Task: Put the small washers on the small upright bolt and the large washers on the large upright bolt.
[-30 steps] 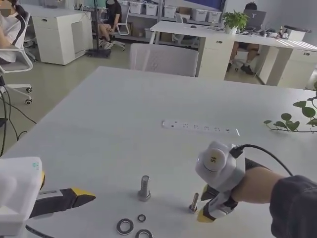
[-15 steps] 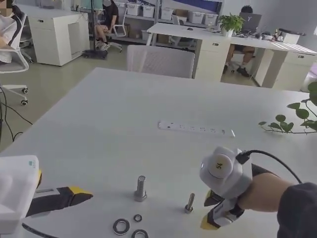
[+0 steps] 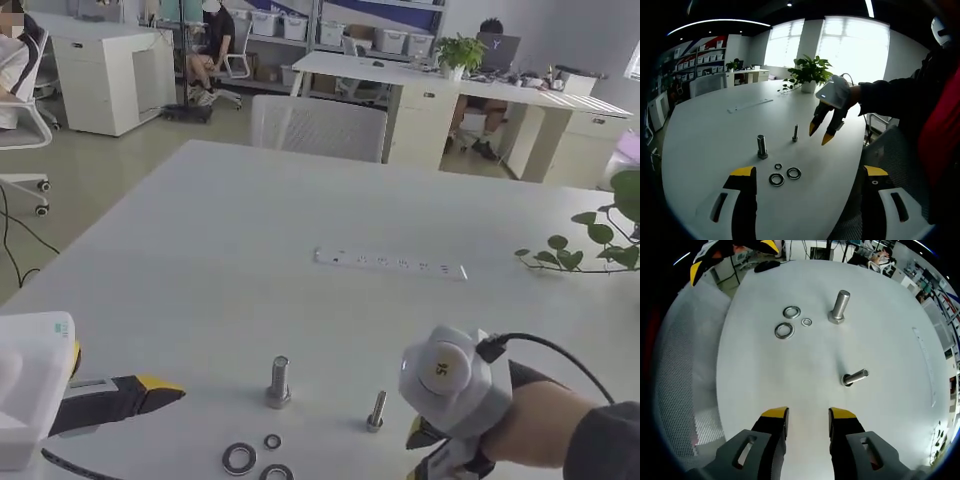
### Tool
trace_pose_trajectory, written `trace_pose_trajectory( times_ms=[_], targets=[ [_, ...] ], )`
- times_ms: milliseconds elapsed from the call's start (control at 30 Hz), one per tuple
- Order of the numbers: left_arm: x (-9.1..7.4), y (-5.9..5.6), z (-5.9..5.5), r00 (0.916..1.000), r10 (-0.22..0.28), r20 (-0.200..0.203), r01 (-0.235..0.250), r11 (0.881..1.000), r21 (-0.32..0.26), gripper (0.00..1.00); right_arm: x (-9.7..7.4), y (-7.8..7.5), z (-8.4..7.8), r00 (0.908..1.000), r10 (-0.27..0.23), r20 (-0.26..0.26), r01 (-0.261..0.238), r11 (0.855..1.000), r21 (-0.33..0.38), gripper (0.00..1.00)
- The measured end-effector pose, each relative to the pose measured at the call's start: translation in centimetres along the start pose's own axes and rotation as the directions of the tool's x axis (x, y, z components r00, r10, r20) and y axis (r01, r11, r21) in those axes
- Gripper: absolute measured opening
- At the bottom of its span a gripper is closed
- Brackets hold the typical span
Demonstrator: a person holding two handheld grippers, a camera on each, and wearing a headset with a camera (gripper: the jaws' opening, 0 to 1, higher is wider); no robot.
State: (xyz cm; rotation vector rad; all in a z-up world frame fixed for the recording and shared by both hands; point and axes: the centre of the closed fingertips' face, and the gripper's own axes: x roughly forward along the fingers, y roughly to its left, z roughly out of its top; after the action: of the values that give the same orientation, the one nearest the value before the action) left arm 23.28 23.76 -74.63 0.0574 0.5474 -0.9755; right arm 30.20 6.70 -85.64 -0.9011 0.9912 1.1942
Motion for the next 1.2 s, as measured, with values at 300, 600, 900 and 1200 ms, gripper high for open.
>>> trace_pose_trajectory(
  times_ms=[300, 600, 900, 1200],
  targets=[
    [-0.5, -0.1, 0.1, 0.9999, 0.006, 0.009, -0.006, 1.0, 0.003, 0.86, -0.4, 1.3, 3.1, 0.9985, 0.012, 0.053, -0.01, 0.999, -0.039, 0.34],
    [-0.5, -0.3, 0.1, 0.9999, 0.007, 0.012, -0.007, 1.0, 0.003, 0.86, -0.8, 0.9, 6.7, 0.9947, 0.01, 0.102, -0.001, 0.997, -0.081, 0.33],
    [-0.5, -0.2, 0.0, 0.9999, 0.008, 0.01, -0.008, 1.0, 0.001, 0.86, 0.0, 0.2, 10.3, 0.9934, 0.011, 0.114, 0.004, 0.991, -0.135, 0.31],
    [-0.8, 0.2, -0.5, 0.9997, 0.02, 0.01, -0.02, 1.0, -0.013, 0.86, 1.6, 0.0, 12.1, 0.9928, 0.039, 0.113, -0.022, 0.989, -0.15, 0.29]
  ],
)
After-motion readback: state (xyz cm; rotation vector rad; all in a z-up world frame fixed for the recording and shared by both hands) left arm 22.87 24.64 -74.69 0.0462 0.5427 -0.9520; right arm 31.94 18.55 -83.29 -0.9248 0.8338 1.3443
